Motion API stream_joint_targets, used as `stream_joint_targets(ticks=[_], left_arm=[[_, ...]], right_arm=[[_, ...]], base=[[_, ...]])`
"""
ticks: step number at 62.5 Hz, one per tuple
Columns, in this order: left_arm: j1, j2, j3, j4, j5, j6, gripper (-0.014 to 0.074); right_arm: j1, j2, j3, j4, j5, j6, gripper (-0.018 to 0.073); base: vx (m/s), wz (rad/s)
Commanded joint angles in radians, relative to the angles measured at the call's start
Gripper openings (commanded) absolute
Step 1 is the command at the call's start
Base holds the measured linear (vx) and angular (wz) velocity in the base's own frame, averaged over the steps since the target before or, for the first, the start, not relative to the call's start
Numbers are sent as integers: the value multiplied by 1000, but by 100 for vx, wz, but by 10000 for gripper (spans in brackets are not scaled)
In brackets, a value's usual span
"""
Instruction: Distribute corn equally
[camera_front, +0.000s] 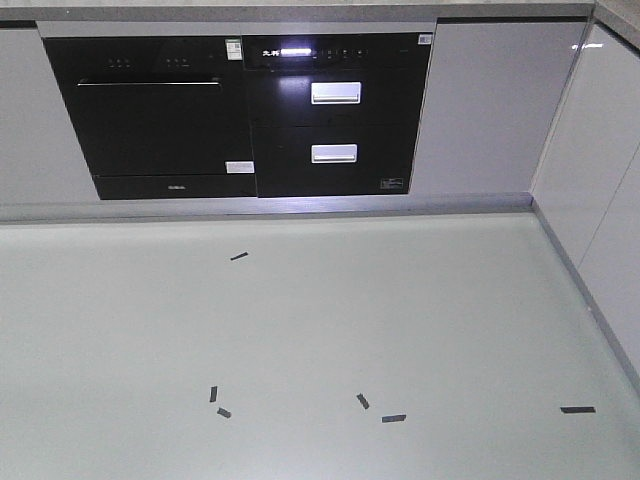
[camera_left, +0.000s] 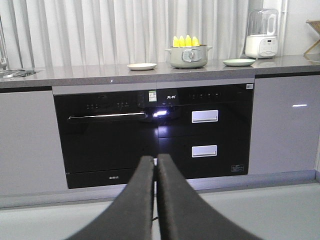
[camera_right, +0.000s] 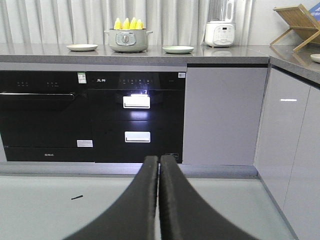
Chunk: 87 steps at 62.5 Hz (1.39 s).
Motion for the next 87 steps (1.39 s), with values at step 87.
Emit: stream_joint_targets(ticks=[87], left_arm=[[1,-17,14,-7,-78,-11,-6]], right_arm=[[2,-4,11,-3,-74,-1,-3]], base=[[0,0]])
